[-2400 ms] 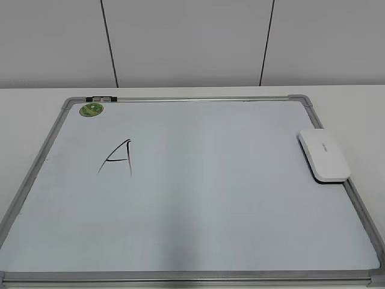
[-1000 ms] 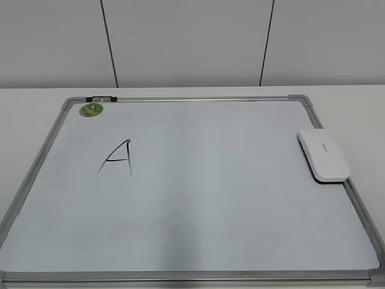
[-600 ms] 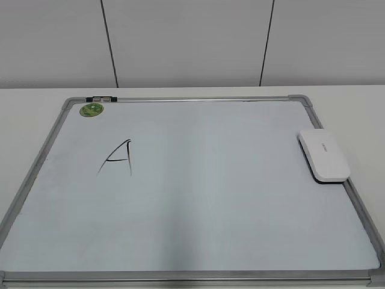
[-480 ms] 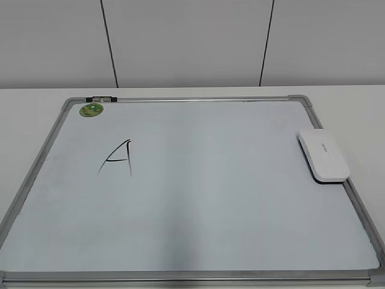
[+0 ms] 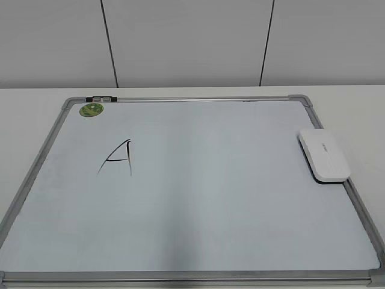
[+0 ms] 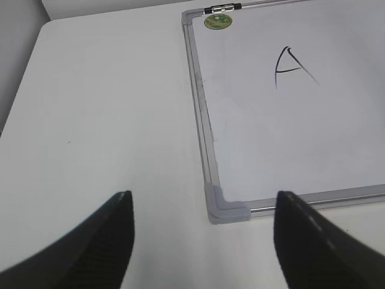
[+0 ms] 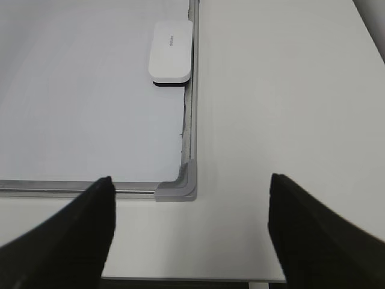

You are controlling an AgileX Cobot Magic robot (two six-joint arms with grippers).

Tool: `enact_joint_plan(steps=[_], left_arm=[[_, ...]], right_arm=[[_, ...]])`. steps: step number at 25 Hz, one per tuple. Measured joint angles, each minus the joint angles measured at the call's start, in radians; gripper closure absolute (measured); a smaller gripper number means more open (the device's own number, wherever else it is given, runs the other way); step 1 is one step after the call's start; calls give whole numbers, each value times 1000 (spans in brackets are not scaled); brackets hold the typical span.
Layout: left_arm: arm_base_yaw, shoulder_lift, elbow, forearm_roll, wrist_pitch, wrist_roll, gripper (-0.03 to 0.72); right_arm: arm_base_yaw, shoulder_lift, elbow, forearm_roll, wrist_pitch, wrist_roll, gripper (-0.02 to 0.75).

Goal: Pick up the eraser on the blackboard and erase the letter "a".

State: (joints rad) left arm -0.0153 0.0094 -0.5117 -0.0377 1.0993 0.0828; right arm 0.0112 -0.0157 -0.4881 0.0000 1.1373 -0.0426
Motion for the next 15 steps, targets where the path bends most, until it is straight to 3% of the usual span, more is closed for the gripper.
enact_joint_plan(steps=[15], left_arm=[[0, 0, 0, 0, 0, 0, 161]], right_arm=[[0, 0, 0, 0, 2, 0, 151]])
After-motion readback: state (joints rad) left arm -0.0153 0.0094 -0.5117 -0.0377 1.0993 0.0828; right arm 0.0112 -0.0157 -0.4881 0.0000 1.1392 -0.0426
